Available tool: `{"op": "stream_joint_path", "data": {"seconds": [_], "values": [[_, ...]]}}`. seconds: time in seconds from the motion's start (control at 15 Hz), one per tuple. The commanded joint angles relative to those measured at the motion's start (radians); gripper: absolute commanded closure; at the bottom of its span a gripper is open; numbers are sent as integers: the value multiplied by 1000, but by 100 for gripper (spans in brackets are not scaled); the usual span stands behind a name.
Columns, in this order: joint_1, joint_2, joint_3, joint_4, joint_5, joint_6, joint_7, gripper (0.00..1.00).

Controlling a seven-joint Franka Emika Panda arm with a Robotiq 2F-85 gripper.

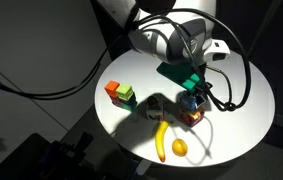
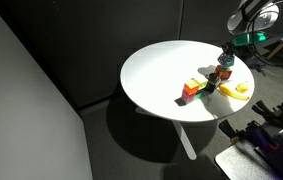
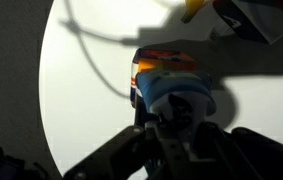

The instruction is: Pick up the block with a black and white image and stack it on top of the block with a number six on it

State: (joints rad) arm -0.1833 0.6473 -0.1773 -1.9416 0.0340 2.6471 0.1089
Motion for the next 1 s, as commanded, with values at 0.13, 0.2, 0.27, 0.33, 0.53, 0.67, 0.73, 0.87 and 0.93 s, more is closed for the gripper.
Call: {"op": "stream_joint_path", "data": {"seconds": [0.13, 0.2, 0.27, 0.33, 0.53, 0.67, 0.73, 0.87, 0.93], "values": [[-34, 55, 19, 68, 23, -2, -23, 92], [-36, 62, 20, 74, 23, -3, -24, 92], [-40, 67, 21, 78, 23, -3, -27, 91], [-43, 72, 23, 82, 24, -4, -30, 92], [-54, 85, 29, 92, 27, -7, -35, 91], [-60, 89, 32, 92, 29, -10, -36, 91], [-63, 90, 35, 92, 30, -9, -37, 91], [-67, 89, 38, 90, 33, -10, -40, 91], [-68, 88, 39, 89, 34, -11, -42, 91]]}}
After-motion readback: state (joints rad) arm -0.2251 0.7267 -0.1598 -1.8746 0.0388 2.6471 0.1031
